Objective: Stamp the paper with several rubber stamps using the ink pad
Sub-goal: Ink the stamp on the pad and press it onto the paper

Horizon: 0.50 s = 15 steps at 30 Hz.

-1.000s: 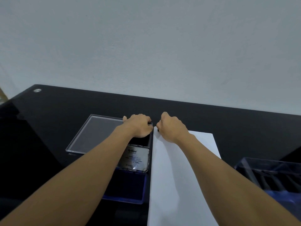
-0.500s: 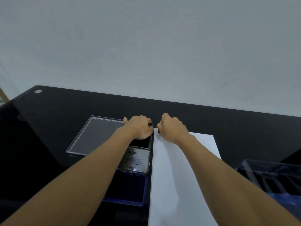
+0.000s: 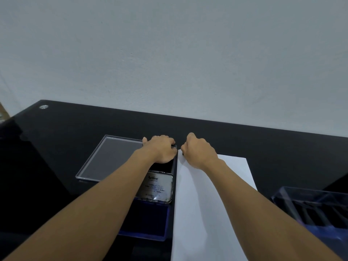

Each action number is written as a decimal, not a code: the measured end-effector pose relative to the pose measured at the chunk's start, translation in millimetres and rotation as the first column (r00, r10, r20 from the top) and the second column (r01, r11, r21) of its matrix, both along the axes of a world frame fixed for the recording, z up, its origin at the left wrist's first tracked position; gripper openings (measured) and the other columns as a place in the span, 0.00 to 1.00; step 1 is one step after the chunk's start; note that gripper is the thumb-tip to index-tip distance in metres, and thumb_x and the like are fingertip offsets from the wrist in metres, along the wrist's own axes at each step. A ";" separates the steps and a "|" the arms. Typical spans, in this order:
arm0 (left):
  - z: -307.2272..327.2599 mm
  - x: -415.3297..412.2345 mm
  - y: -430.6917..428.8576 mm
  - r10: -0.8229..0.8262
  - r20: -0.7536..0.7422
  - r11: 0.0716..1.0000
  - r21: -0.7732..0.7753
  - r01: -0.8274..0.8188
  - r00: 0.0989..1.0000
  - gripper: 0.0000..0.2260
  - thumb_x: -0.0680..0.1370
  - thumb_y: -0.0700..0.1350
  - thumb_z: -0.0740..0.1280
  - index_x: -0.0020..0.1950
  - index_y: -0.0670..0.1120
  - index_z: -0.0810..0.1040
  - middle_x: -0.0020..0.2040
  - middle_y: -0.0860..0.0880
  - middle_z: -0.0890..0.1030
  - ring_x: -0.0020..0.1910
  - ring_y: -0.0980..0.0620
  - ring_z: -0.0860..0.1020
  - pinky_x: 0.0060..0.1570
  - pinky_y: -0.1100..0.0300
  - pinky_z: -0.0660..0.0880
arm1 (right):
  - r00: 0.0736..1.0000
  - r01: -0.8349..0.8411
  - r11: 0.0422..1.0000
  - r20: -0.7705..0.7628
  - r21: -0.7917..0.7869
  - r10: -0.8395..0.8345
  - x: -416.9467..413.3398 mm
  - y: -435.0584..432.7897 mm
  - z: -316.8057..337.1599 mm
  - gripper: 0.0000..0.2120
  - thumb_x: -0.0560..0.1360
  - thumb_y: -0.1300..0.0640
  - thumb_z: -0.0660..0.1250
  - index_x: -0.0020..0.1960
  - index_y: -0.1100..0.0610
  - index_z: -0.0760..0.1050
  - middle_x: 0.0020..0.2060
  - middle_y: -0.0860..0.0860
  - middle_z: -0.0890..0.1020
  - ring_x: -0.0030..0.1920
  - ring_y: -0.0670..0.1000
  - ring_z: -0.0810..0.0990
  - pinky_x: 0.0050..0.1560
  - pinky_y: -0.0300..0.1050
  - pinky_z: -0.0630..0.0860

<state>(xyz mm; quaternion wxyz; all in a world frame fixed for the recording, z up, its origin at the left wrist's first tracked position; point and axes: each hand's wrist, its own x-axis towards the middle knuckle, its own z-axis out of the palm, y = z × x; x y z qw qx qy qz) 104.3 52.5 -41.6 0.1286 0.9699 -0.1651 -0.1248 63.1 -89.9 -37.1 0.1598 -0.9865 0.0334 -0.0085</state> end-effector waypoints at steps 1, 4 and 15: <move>0.2 -0.4 0.1 0.001 0.000 1.000 0.001 -0.001 1.000 0.21 0.83 0.56 0.56 0.76 0.53 0.68 0.77 0.49 0.66 0.75 0.42 0.64 0.73 0.32 0.50 | 1.000 -0.002 1.000 -0.002 -0.001 0.002 0.4 0.1 0.6 0.08 0.83 0.53 0.55 0.48 0.56 0.64 0.34 0.51 0.72 0.31 0.49 0.69 0.31 0.44 0.65; 0.3 -1.6 0.2 -0.003 0.005 1.000 -0.001 0.003 1.000 0.21 0.84 0.55 0.56 0.75 0.52 0.69 0.77 0.48 0.66 0.74 0.42 0.65 0.72 0.32 0.50 | 1.000 -0.004 1.000 -0.010 0.006 0.004 2.2 -0.2 1.4 0.08 0.83 0.53 0.55 0.48 0.56 0.64 0.34 0.51 0.72 0.31 0.49 0.69 0.32 0.45 0.67; 0.4 -2.0 0.5 -0.007 0.008 1.000 -0.005 0.007 1.000 0.20 0.83 0.55 0.57 0.74 0.52 0.70 0.76 0.49 0.67 0.74 0.42 0.65 0.72 0.31 0.50 | 1.000 0.006 1.000 0.009 0.018 -0.006 -2.0 0.7 0.0 0.08 0.83 0.54 0.55 0.47 0.56 0.63 0.33 0.51 0.71 0.30 0.50 0.68 0.30 0.45 0.64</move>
